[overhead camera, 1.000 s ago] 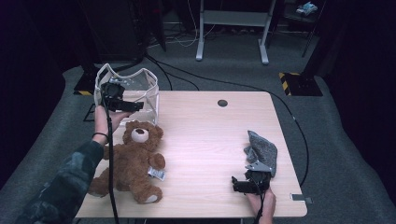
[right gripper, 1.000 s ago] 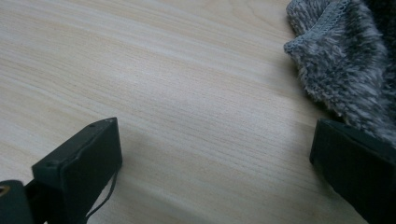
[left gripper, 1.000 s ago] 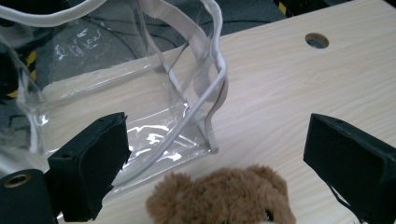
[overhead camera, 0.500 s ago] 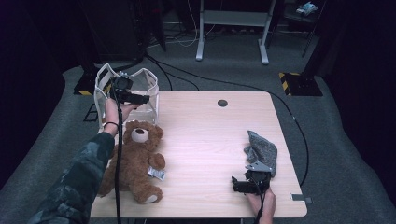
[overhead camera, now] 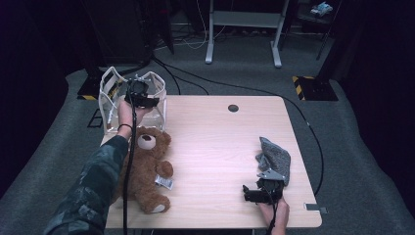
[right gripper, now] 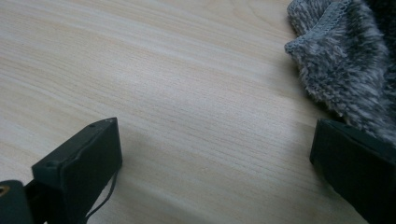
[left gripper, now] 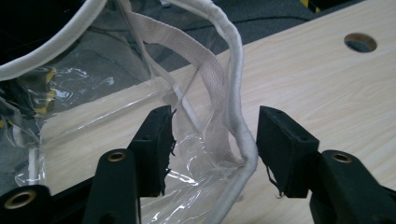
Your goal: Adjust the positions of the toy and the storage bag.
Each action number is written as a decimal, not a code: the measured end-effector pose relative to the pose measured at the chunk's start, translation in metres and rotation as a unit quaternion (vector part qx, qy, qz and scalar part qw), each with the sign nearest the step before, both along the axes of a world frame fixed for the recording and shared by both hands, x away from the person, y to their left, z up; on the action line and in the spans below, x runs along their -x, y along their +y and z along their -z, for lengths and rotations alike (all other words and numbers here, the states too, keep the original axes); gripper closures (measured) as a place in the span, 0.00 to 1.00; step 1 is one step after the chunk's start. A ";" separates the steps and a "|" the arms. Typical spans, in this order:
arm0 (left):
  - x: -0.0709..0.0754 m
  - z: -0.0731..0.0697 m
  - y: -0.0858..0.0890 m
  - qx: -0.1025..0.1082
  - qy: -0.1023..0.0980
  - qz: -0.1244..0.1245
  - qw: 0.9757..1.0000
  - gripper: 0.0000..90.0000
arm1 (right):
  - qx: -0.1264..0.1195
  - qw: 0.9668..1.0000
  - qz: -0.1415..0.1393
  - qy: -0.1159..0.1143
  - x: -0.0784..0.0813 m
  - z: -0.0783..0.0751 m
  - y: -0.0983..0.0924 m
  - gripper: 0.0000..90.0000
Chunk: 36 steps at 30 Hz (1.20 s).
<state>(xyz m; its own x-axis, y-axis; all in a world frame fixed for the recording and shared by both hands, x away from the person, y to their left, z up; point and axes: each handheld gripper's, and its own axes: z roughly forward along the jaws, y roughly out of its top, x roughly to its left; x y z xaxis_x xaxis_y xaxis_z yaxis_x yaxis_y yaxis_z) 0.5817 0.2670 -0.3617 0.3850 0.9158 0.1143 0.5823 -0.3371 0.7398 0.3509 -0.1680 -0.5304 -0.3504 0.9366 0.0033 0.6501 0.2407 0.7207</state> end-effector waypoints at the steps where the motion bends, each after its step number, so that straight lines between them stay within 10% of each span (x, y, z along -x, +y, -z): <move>1: -0.001 0.001 -0.001 -0.007 0.000 0.003 1.000 0.61 | 0.001 1.000 0.000 0.000 0.000 0.000 0.000 0.01; 12: -0.007 0.006 -0.007 -0.003 -0.015 0.025 1.000 0.84 | 0.001 1.000 0.002 -0.001 0.000 0.000 0.000 0.01; 36: -0.015 0.008 -0.039 -0.006 -0.026 0.064 0.998 0.86 | 0.002 1.000 -0.001 0.001 0.001 0.000 0.000 0.01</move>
<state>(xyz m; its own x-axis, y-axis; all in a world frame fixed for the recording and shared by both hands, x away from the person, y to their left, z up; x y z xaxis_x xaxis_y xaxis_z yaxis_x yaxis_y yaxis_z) 0.5966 0.2279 -0.3702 0.4914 0.8585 0.1468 0.4959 -0.4144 0.7631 0.3504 -0.1683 -0.5303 -0.3515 0.9362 0.0003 0.6508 0.2441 0.7189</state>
